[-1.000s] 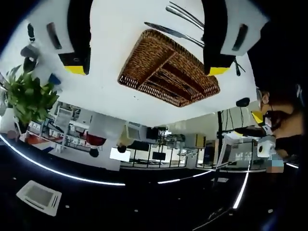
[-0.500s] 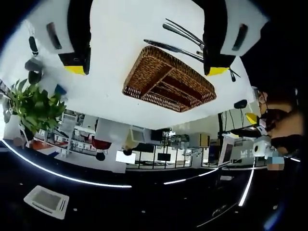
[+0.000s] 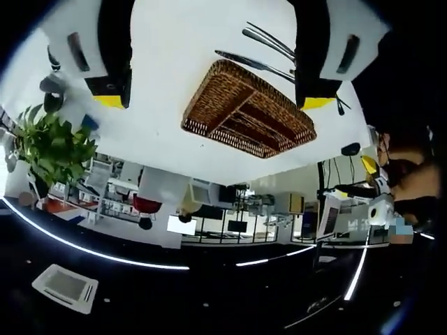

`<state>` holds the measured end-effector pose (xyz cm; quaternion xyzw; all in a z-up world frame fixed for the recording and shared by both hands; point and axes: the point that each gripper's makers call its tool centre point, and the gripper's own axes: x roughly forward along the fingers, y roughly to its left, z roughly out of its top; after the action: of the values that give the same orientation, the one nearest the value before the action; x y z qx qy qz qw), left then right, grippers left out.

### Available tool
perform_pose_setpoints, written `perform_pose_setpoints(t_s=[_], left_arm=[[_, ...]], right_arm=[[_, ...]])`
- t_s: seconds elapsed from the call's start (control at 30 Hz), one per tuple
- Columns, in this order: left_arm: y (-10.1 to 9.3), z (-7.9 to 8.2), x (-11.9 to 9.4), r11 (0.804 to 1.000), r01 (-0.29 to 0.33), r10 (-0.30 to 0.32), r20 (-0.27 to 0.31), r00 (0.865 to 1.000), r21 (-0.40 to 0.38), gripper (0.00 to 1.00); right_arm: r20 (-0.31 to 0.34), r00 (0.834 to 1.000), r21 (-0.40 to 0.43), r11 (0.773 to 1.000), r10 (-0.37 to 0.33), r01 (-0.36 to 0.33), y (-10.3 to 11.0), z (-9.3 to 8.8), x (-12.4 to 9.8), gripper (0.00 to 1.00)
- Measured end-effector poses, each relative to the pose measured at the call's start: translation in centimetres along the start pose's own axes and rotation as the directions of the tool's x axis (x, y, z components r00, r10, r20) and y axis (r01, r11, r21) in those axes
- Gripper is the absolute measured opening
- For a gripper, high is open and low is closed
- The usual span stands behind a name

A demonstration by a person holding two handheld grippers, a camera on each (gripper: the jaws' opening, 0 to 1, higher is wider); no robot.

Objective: Arrange the knives, forks, and spoons in their matching storage slots by inserting each utensil handle-first until every utensil is classified and aligned in the correct compartment

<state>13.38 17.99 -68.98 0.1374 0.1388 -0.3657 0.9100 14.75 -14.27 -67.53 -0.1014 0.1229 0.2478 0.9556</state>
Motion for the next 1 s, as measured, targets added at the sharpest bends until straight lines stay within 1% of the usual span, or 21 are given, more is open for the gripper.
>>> perform_pose_setpoints(t_s=[0.07,0.1,0.13,0.23,0.37,0.43,0.47,0.5,0.53,0.6,0.63,0.67,0.7,0.8,0.93,0.97,1.0], left_arm=[[0.1,0.4,0.0,1.0,0.005,-0.005,0.01,1.0,-0.003,1.0],[-0.3,0.4,0.0,1.0,0.021,-0.021,0.01,1.0,-0.001,0.97],[-0.6,0.4,0.0,0.999,0.043,-0.043,0.003,0.999,0.014,0.93],[-1.6,0.0,0.5,0.996,0.077,-0.077,-0.018,0.997,0.04,0.94],[-2.9,-1.0,1.2,0.99,0.117,-0.113,-0.052,0.992,0.077,0.95],[-3.6,-1.5,1.5,0.984,0.146,-0.139,-0.069,0.988,0.102,0.95],[-4.1,-1.6,1.8,0.979,0.161,-0.153,-0.066,0.986,0.122,0.95],[-4.3,-1.7,1.9,0.978,0.168,-0.162,-0.063,0.985,0.122,0.94],[-4.8,-1.9,2.1,0.975,0.191,-0.185,-0.063,0.981,0.117,0.94],[-5.4,-2.2,2.5,0.969,0.219,-0.214,-0.053,0.975,0.113,0.93],[-5.5,-2.6,2.7,0.969,0.221,-0.216,-0.059,0.975,0.111,0.92],[-5.6,-3.4,3.1,0.968,0.231,-0.223,-0.087,0.971,0.099,0.9],[-5.7,-3.9,3.3,0.968,0.234,-0.225,-0.104,0.969,0.086,0.89],[-6.1,-4.5,4.0,0.965,0.25,-0.24,-0.113,0.964,0.084,0.88],[-7.6,-5.7,4.8,0.945,0.315,-0.303,-0.136,0.943,0.084,0.89],[-7.9,-5.8,5.0,0.939,0.328,-0.314,-0.133,0.94,0.102,0.9],[-8.2,-6.0,5.3,0.937,0.333,-0.316,-0.143,0.938,0.108,0.91]], right_arm=[[-0.013,1.0,-0.02,1.0,0.004,-0.004,0.3,-0.2,0.1,0.99],[-0.015,1.0,-0.025,1.0,0.006,-0.006,0.3,-0.3,0.1,0.99],[-0.015,1.0,-0.026,1.0,0.005,-0.006,0.3,-0.2,0.1,0.99],[-0.011,1.0,-0.017,1.0,0.001,-0.002,0.1,-0.1,0.0,0.99],[-0.013,1.0,-0.022,1.0,0.004,-0.004,0.3,-0.3,-0.2,0.99],[-0.014,1.0,-0.018,1.0,0.001,-0.001,0.1,-0.5,-0.4,0.99],[-0.015,1.0,-0.013,1.0,-0.002,0.001,0.0,-0.7,-0.4,0.98],[-0.016,1.0,-0.01,1.0,-0.004,0.004,-0.1,-0.8,-0.5,0.98],[-0.017,1.0,-0.006,1.0,-0.007,0.007,-0.2,-0.9,-0.6,0.98],[-0.019,1.0,0.0,1.0,-0.01,0.01,-0.2,-1.3,-0.8,0.97],[-0.021,1.0,0.0,1.0,-0.01,0.01,-0.2,-1.4,-0.8,0.97],[-0.024,1.0,0.0,1.0,-0.012,0.012,-0.3,-1.7,-0.9,0.97],[-0.027,1.0,0.0,1.0,-0.014,0.014,-0.3,-1.8,-1.0,0.97],[-0.032,0.999,0.005,1.0,-0.022,0.022,-0.6,-2.2,-1.3,0.97],[-0.033,0.999,0.018,1.0,-0.024,0.024,-0.8,-2.5,-1.4,0.97],[-0.032,0.999,0.02,0.999,-0.023,0.024,-0.8,-2.5,-1.4,0.97],[-0.028,0.999,0.033,0.999,-0.018,0.019,-0.8,-2.6,-1.4,0.99]])
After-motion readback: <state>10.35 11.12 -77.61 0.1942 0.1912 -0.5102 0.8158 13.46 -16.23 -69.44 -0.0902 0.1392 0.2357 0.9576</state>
